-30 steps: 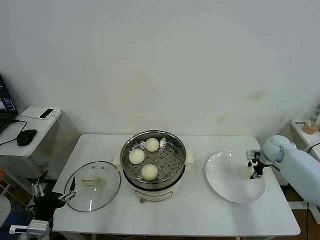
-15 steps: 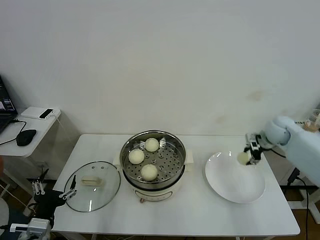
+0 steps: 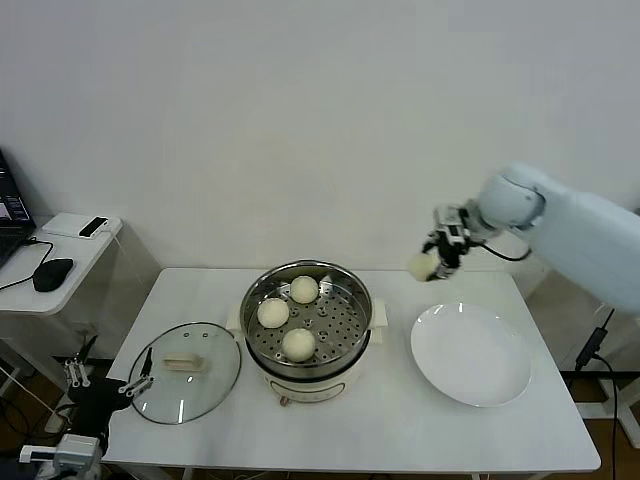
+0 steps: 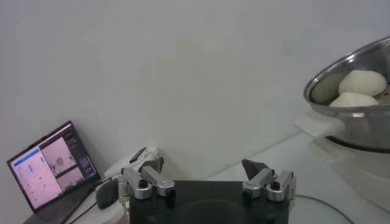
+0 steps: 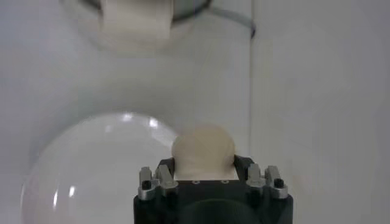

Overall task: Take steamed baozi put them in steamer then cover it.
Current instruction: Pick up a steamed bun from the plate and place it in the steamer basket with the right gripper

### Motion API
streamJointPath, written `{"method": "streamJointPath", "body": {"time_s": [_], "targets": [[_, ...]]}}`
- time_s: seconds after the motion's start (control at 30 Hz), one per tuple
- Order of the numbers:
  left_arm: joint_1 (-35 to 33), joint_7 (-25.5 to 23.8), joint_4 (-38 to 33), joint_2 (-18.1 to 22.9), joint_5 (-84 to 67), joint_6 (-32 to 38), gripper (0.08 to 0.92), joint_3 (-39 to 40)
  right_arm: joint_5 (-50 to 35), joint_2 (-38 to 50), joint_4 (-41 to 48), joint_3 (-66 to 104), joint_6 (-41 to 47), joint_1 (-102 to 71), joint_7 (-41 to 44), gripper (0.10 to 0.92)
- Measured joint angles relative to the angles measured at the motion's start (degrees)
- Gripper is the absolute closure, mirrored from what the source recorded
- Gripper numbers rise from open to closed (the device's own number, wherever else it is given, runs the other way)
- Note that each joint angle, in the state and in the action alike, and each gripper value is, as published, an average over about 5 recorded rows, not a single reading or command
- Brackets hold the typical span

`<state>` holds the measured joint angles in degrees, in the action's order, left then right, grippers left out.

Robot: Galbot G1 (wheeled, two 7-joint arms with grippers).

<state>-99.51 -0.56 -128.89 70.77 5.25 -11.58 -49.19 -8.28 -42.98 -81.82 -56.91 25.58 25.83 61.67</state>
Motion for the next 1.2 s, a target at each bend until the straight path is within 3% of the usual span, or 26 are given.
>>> {"method": "streamJointPath", "body": {"time_s": [0.53, 1.2], "targets": [[0.25, -0.04, 0.03, -0.64, -0.45, -0.12, 0.177, -1.26, -15.92, -14.61, -0.53, -7.85, 11.02, 2.85, -9.08, 0.414], [0.44, -0.05, -0.42, 0.00, -0.57, -0.11, 0.177, -1.30, -15.30, -21.50, 4.85, -9.96, 15.19, -3.58, -13.97, 0.408]]}}
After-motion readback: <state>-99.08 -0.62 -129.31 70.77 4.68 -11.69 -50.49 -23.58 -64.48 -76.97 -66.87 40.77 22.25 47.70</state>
